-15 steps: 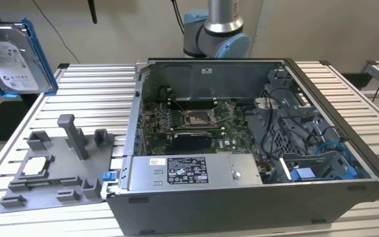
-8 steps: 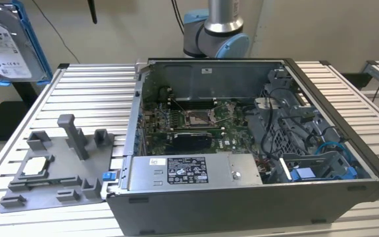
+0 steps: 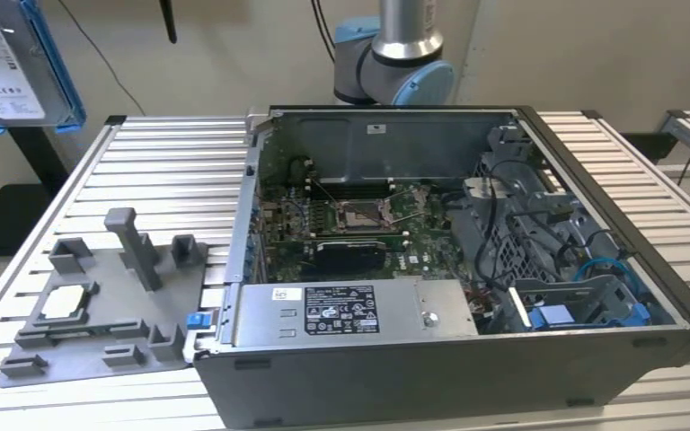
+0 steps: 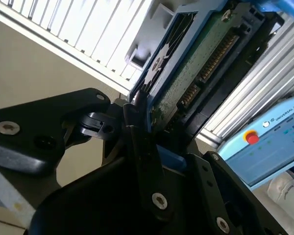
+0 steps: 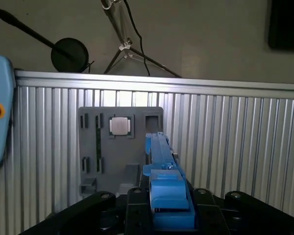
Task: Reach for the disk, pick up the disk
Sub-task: 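Pick up the disk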
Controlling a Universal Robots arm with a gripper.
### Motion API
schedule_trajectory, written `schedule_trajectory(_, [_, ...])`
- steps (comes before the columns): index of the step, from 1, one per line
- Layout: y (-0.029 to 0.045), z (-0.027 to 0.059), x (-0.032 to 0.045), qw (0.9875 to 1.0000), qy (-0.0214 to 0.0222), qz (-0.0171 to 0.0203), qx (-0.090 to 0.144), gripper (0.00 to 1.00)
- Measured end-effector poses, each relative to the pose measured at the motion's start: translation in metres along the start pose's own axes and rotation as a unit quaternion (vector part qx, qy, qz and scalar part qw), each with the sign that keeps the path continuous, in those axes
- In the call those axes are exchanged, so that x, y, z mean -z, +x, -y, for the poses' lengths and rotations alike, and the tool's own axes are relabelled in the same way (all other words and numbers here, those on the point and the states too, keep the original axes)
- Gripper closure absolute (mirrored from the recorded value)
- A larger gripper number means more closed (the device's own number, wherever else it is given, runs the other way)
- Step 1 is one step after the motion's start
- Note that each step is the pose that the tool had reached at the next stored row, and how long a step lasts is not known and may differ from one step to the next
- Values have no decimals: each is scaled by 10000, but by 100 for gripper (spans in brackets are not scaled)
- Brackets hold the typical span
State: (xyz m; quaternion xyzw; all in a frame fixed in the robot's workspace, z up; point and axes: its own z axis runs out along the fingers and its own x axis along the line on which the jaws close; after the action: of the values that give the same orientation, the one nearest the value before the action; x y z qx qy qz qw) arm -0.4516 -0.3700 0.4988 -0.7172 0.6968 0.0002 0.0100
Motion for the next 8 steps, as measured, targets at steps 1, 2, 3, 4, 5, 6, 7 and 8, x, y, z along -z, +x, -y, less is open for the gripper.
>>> schedule_trajectory(1, [-1,0,38,10000,-1,0,0,100])
schedule_trajectory(2, [-1,1,75,10000,0,0,0,100])
schedule_trajectory(3, [-2,1,108,10000,0,0,0,100])
schedule_trajectory(4, [-2,2,139,10000,0,0,0,100])
schedule_trajectory(5, [-2,2,164,10000,0,0,0,100])
schedule_trajectory(6, [-3,2,187,10000,0,0,0,100])
schedule_trajectory(7, [-3,3,201,10000,0,0,0,100])
schedule_trajectory(8, [-3,3,207,10000,0,0,0,100])
